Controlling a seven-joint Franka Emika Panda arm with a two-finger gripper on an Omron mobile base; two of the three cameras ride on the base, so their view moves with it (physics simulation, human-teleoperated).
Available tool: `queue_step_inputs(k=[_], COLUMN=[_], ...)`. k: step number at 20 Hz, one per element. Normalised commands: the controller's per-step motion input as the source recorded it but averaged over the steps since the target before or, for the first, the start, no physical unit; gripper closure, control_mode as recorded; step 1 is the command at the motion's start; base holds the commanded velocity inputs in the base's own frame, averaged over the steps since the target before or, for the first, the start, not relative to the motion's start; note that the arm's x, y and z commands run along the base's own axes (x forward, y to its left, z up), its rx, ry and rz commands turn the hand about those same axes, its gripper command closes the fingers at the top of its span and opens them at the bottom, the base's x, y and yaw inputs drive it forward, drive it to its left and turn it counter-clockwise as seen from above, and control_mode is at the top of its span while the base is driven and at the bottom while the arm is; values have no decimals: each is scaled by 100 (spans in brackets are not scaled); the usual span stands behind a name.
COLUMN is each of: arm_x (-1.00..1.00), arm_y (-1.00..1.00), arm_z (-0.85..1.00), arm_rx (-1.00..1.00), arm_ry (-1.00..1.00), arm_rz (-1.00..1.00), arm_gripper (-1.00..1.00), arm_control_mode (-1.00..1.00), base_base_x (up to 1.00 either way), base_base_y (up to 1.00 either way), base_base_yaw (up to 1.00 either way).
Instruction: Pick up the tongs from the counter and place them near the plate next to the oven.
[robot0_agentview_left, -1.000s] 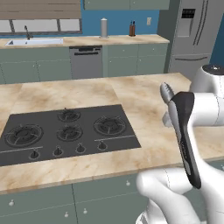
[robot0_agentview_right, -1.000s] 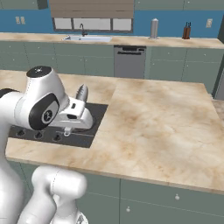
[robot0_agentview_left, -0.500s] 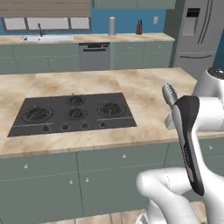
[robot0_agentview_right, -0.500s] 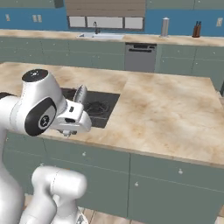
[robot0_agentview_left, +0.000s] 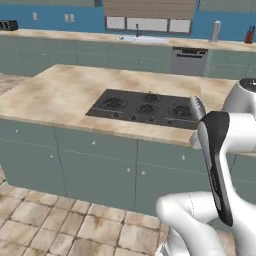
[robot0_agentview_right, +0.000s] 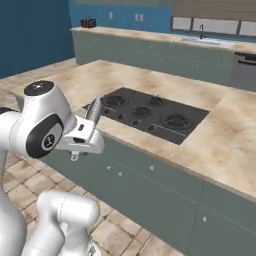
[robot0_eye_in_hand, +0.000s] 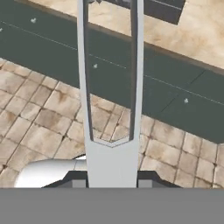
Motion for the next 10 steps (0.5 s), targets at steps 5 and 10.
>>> queue_step_inputs(k=[5, 10], arm_x=[0, 0], arm_y=[0, 0], arm_z=[0, 0], arm_rx=[0, 0], arm_ry=[0, 0], arm_rz=[0, 0], arm_gripper=[100, 100], arm_control_mode=[100, 100], base_base_x=[-31, 7], base_base_y=[32, 26], base_base_yaw=[77, 53])
